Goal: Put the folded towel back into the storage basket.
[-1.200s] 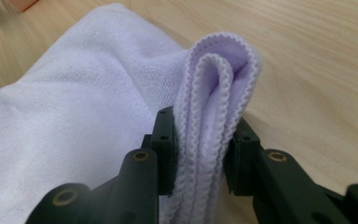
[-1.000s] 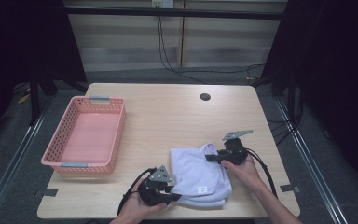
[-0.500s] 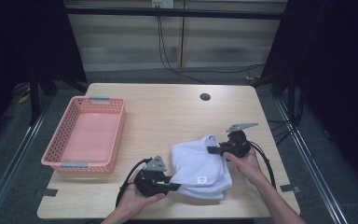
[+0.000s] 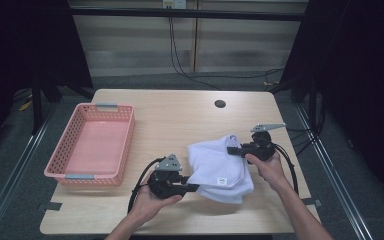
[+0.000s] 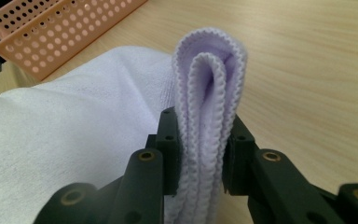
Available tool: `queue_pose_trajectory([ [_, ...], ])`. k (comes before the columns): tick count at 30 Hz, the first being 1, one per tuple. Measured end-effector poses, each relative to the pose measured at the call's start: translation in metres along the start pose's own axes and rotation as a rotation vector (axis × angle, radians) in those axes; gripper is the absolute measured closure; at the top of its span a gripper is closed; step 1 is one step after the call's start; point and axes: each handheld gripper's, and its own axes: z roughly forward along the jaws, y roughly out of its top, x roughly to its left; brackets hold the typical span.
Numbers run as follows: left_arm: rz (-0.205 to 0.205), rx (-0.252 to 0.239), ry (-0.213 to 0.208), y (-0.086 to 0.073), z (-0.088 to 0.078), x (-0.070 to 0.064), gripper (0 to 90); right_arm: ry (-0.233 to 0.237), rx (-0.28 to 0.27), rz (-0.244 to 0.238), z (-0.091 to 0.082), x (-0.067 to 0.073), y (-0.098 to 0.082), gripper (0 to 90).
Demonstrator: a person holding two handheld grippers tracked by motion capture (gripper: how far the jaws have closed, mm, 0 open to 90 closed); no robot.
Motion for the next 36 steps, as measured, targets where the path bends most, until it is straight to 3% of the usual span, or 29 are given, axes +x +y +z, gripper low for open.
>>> queue_pose_trajectory([
  [7, -0.012, -0.025, 0.023, 0.001, -0.011, 0.004, 70.9, 0.004, -0.027, -0.013, -0.002, 0.003, 0.016, 72.6],
  [22, -0.03, -0.061, 0.066, -0.002, -0.047, 0.016, 70.9, 0.028, -0.061, -0.072, 0.013, 0.026, 0.053, 72.9],
  [36, -0.064, -0.113, 0.1, -0.003, -0.08, 0.026, 71.0, 0.068, -0.092, -0.088, 0.031, 0.042, 0.083, 73.3],
])
